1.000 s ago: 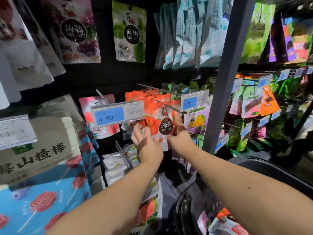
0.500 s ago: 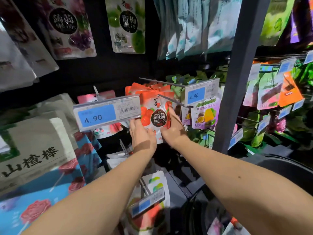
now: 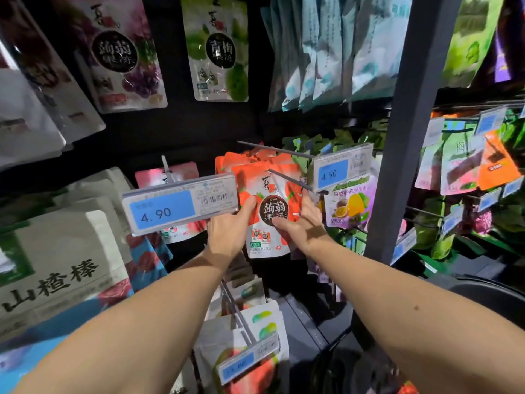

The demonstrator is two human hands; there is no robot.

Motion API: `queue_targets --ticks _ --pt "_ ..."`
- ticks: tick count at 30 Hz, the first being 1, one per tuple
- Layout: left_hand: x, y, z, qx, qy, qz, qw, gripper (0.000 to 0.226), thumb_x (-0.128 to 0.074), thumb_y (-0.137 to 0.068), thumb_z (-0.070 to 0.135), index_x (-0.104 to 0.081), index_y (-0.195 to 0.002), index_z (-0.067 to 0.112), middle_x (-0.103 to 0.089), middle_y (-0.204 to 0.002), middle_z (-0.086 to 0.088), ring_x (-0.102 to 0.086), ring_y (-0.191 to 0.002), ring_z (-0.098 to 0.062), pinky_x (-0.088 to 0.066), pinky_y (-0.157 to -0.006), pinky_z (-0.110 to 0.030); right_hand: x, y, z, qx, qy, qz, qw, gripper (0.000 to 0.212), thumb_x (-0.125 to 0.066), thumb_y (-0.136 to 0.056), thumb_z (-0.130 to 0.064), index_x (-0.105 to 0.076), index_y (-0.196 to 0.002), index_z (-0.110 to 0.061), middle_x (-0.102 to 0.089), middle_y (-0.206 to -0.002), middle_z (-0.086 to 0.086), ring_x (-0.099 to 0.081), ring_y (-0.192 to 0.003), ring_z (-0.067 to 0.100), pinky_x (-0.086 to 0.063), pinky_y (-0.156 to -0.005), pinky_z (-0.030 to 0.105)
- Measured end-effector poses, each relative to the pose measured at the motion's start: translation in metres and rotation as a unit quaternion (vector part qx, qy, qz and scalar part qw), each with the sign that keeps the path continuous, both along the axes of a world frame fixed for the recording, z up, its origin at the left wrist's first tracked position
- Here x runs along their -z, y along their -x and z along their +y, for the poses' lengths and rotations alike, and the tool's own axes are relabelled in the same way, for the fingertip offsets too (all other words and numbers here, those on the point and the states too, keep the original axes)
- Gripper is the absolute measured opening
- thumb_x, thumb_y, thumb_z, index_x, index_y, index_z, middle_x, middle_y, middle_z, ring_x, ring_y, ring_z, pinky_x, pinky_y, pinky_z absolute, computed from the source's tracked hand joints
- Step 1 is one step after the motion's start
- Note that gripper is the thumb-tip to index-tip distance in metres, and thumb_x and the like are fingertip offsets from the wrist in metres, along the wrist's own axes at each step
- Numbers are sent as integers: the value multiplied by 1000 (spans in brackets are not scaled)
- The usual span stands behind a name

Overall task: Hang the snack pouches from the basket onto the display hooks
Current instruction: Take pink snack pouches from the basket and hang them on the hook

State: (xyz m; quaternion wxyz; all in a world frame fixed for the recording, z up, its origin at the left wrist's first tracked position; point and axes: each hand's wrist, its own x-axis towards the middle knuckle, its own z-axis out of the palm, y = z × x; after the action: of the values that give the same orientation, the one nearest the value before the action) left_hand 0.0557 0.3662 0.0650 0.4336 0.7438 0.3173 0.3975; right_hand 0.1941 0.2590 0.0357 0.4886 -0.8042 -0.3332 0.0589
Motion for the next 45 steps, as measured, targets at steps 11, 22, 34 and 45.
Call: queue_targets --ticks 11,22,34,45 --pt "-5 8 6 57 -12 33 998 89 -50 -85 76 -32 -153 22 -50 -150 -6 -47 -138 -27 -32 -117 -50 0 19 -4 -47 -22 84 995 76 -67 -57 -75 -57 -121 -36 -65 -122 -7 -61 -115 19 -50 -103 49" --pt "14 -4 1 149 60 -51 986 25 -70 -85 60 -61 -108 63 -72 -123 9 -67 -116 -13 -47 -108 -46 -8 -13 8 -40 -58 135 988 125 -75 -44 -87 -34 -146 -29 -50 -144 4 -57 -124 26 -49 -106 52" --pt "14 -4 8 131 42 -50 989 57 -64 -90 60 -47 -136 30 -62 -134 1 -60 -123 -15 -45 -109 -40 5 3 12 -98 -83 129 983 94 -62 -58 -95 -52 -139 -46 -53 -144 -10 -49 -136 15 -37 -117 48" --pt "28 -7 13 179 51 -44 981 45 -76 -89 42 -63 -127 23 -73 -119 -3 -69 -113 -23 -51 -102 -51 -8 0 -7 -159 9 77 984 99 -54 -81 -83 -13 -161 -40 -15 -167 -16 -18 -154 12 -15 -126 46"
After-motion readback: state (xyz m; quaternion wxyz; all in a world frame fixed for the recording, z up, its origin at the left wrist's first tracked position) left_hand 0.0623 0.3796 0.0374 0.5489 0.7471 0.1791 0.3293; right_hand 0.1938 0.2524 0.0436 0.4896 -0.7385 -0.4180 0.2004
